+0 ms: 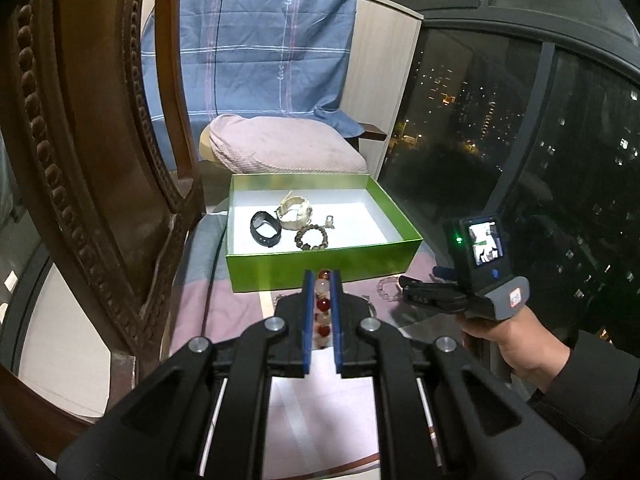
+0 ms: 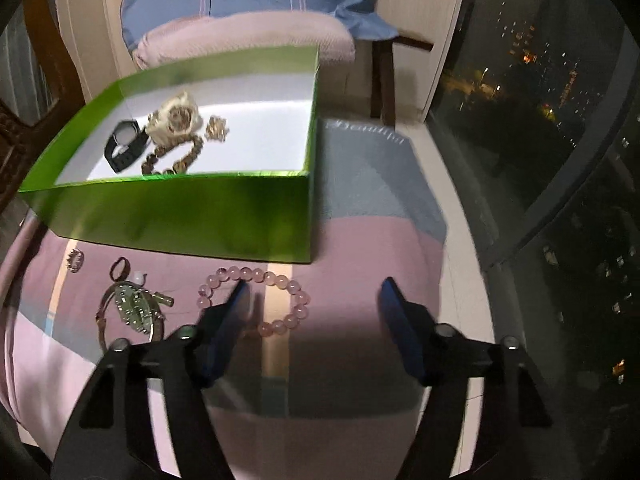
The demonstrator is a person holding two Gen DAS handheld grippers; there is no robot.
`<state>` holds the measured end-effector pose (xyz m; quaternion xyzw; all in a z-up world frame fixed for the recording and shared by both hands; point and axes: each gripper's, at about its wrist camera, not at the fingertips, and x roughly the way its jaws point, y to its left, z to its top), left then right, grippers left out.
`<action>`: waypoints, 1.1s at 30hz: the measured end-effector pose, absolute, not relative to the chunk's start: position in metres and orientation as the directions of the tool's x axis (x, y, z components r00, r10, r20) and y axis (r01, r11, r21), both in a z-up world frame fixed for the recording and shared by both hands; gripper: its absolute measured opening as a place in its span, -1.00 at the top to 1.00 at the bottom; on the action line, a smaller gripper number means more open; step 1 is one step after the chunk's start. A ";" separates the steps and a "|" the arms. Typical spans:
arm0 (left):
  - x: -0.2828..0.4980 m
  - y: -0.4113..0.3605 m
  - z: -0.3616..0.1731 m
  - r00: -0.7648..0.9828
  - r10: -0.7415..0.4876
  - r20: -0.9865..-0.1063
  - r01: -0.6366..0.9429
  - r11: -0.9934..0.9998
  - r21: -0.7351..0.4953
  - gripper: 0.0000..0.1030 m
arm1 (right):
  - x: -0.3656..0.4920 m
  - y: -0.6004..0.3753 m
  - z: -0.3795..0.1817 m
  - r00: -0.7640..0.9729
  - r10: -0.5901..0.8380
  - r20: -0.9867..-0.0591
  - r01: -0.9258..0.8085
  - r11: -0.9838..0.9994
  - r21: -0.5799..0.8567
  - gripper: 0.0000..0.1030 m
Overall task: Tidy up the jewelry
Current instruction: 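Grasp the pink bead bracelet with the right tool while the left tool holds its bracelet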
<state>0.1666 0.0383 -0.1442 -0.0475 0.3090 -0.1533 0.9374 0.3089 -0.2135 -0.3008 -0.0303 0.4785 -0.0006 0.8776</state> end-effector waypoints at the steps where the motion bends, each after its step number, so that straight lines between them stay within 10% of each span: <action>1: 0.166 0.039 -0.145 0.761 -0.315 -0.566 0.255 0.949 -0.185 0.84 | 0.311 -0.212 -0.305 0.525 -0.029 -0.850 -0.031 0.998 -0.054 -0.02; 5: 0.167 0.044 -0.146 0.759 -0.309 -0.574 0.241 0.951 -0.194 0.84 | 0.311 -0.204 -0.310 0.514 -0.016 -0.858 -0.047 0.998 -0.047 0.29; 7: 0.167 0.046 -0.147 0.756 -0.309 -0.577 0.237 0.951 -0.199 0.84 | 0.311 -0.200 -0.310 0.512 0.003 -0.859 -0.066 0.997 -0.036 0.84; 33: 0.170 0.035 -0.163 0.734 -0.310 -0.605 0.215 0.950 -0.226 0.84 | 0.155 -0.221 -0.184 0.819 0.226 -0.527 -0.168 0.973 0.157 0.85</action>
